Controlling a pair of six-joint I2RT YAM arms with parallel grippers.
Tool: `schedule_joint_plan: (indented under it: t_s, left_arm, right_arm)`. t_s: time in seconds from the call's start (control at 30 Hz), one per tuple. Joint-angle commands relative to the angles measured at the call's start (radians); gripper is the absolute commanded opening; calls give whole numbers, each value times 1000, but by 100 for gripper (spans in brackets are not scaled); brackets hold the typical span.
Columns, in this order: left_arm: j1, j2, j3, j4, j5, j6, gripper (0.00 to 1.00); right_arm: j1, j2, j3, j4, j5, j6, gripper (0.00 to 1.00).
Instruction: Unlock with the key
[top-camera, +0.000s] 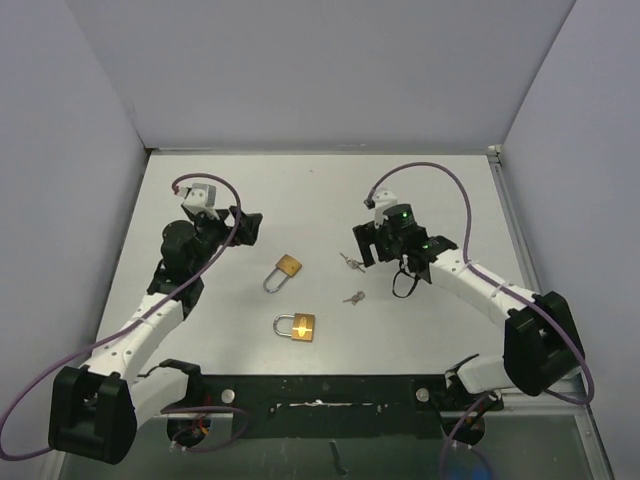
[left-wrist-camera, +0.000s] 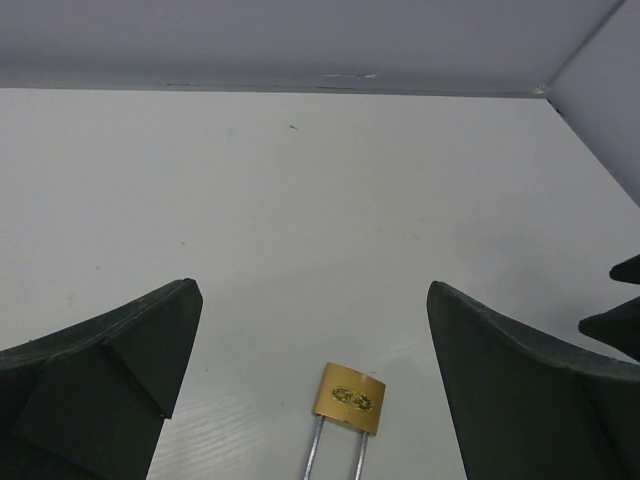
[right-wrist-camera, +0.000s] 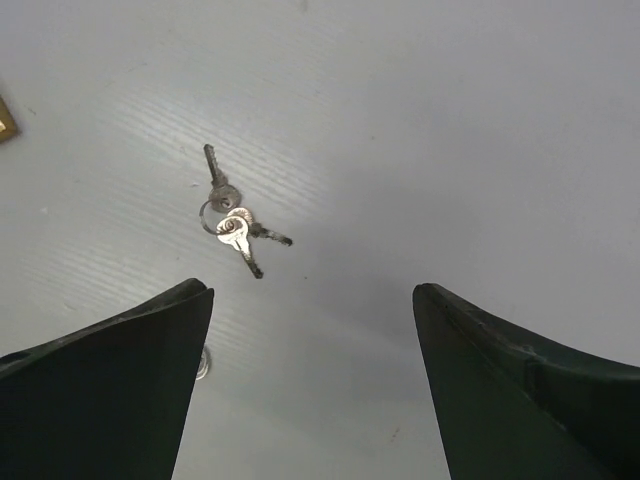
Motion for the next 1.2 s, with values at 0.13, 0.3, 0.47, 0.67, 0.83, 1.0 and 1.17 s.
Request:
schedule_joint_plan:
  t_s: [0.13,0.3,0.47,0.67,0.83,1.0,1.17]
  left_arm:
    - [0,20,14,12,103,-88,98]
    - [-5,21,9,-5,108,-90,98]
    - [-8,27,10,-34,107,-88,98]
    - [-14,37,10,-47,99,-85,98]
    - [-16,44,16,-57,93,-77,98]
    - [-18,45,16,-64,88,-72,98]
    - [-19,47,16,-67,86,-69,98]
  right_arm:
    - [108,159,136,-54,36,-25,70]
    - [163,255,195,-63,69,-31,60]
    - [176,338,253,-81,64,-30,44]
    - [189,427,317,-113,69,-36,37]
    - [190,474,345,-131,86,-32,32]
    - [192,497,361,-157,98,-36,28]
    - [192,498,352,-164,107,-34,26]
